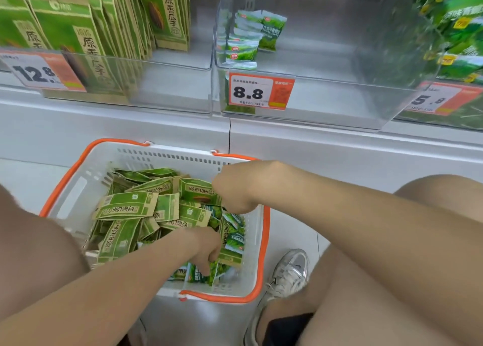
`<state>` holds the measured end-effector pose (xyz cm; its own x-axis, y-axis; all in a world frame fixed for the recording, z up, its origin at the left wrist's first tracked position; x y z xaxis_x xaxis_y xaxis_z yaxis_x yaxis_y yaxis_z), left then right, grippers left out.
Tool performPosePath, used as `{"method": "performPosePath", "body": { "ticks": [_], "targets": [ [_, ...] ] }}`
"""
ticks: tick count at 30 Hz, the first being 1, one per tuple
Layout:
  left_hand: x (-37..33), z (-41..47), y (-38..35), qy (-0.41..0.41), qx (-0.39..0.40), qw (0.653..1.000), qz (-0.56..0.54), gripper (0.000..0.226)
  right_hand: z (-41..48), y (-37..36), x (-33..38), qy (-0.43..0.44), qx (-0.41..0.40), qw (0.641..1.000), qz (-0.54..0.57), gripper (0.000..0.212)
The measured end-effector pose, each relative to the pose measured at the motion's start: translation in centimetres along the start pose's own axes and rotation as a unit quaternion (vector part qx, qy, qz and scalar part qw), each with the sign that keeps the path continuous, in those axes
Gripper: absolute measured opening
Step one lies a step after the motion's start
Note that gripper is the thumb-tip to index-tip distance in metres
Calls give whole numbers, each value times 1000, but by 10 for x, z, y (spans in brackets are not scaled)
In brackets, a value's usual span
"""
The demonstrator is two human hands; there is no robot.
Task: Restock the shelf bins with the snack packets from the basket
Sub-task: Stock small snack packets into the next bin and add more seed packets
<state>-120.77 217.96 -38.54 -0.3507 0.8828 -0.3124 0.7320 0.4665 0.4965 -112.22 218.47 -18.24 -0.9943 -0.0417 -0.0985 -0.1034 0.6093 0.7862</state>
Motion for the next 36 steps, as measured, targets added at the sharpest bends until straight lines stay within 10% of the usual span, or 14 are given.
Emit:
{"method": "performPosePath", "body": {
  "ticks": [9,13,21,27,31,36],
  "targets": [
    [5,-42,85,-43,-146,971,-187,25,-2,26,-18,-13,-16,1000,4,28],
    [4,-93,150,-131,-299,834,-445,31,-10,43,-48,-58,-46,997,27,28],
    [1,-170,205,-223,-447,635,-589,18,-37,86,-81,-80,-159,950,256,50],
    [2,-216,229,-210,-618,595,-468,19,-69,119,-90,-85,-259,891,364,37],
    [2,-234,237,-248,-625,446,-591,14,-83,135,-105,-51,-317,749,580,17],
    [-14,-241,251,-276,-627,417,-597,3,-74,133,-134,-47,-357,576,733,24]
  ]
}}
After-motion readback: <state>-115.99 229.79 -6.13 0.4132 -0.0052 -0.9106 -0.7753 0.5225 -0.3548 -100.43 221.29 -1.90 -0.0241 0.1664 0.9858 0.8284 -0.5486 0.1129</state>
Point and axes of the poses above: each hand's wrist, its own z-axis towards the middle knuckle, its own y-axis out of the back of the hand, x = y × z, the point moved 7 cm from there along z, towards the middle knuckle, and after that the axes turned 5 degrees about -y, right-handed, at the moved point
